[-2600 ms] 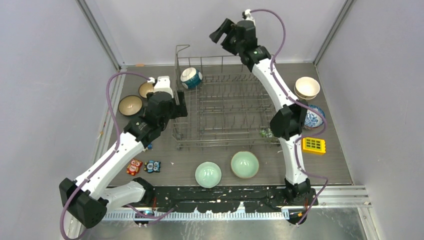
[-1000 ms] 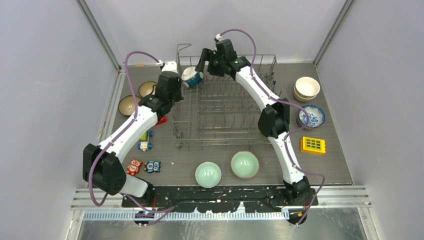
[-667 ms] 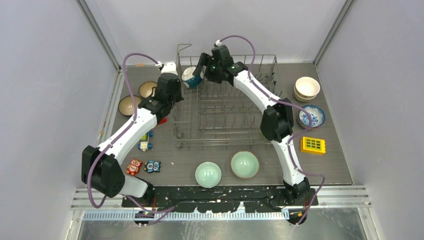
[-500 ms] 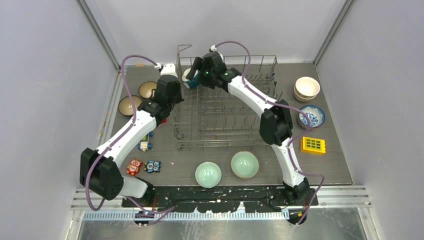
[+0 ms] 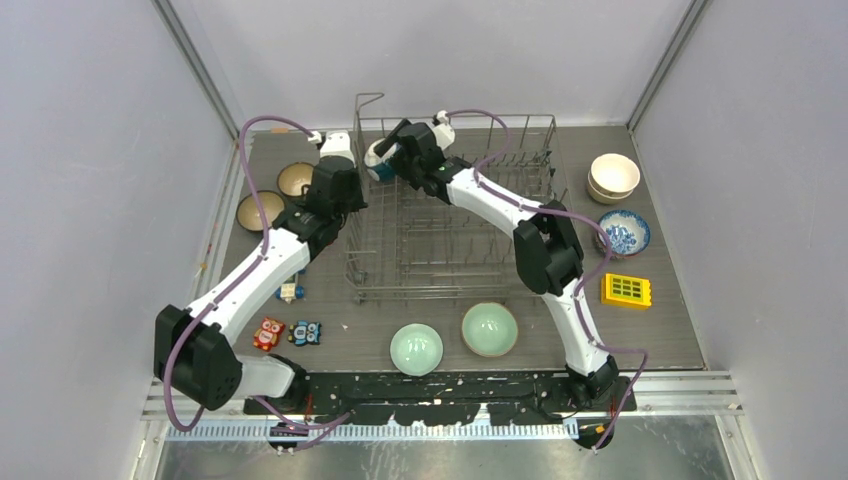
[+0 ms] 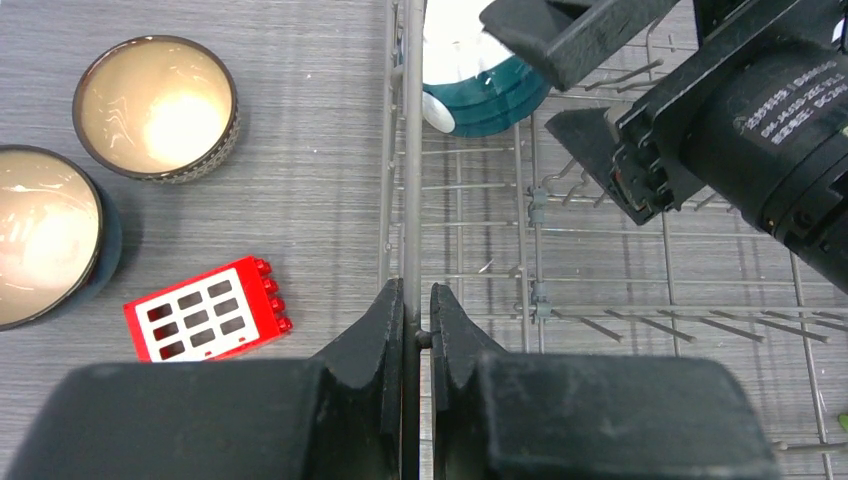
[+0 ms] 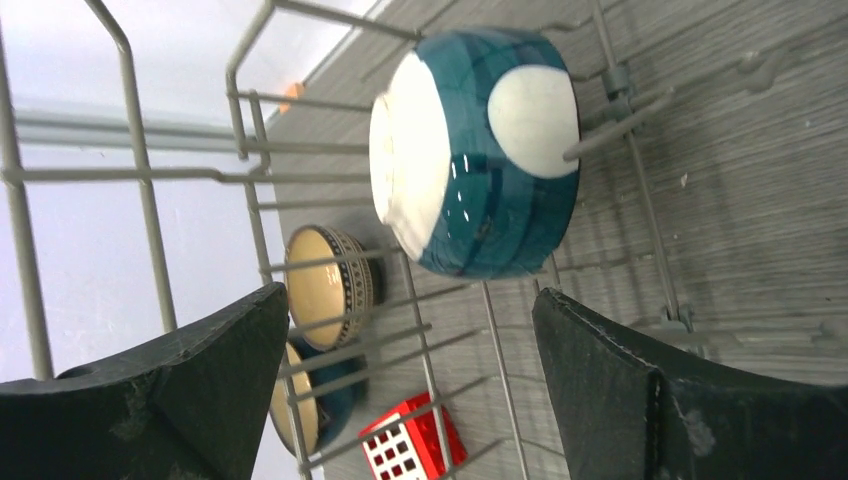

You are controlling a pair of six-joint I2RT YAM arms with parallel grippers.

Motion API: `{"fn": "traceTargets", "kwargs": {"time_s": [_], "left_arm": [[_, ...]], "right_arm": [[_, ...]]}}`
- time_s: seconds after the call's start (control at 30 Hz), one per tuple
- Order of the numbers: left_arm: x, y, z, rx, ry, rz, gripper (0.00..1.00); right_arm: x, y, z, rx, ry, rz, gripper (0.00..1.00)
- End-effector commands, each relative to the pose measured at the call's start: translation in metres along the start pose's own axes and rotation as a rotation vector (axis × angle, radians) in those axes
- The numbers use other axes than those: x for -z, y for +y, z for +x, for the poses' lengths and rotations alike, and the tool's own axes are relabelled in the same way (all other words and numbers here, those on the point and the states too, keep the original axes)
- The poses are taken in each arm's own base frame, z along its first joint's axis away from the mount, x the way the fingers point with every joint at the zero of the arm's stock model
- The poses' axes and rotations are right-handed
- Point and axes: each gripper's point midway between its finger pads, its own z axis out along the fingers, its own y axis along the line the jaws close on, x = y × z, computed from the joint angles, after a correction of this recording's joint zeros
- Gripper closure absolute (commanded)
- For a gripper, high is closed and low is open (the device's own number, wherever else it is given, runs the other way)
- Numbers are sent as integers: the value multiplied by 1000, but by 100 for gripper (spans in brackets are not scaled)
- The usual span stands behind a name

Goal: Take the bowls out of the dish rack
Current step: Pick up the bowl from the dish rack.

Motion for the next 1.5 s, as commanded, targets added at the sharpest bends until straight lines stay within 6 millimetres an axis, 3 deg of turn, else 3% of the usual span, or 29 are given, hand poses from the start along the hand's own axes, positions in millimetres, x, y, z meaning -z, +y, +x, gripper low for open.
{"fn": "traceTargets", "kwargs": {"time_s": [0.0,0.37,0.6,1.0,1.47], "left_arm": [[14,-17,35,16,118,87,100],[18,-18,32,32,116,93,100],[23,-17,28,40,104,96,100],[26,-18,27,47,99,107,100],[25,-21,31,60,113,121,100]], "right_arm": [[-5,9,-33,-107,-157,-12,4],[3,-17,-13,-37,-194,153,0],[-11,-33,1,-7,-185,221,0],[-27,-78,1,-34,-256,347,0],[-51,-110,7,32,-240,407,0]]}}
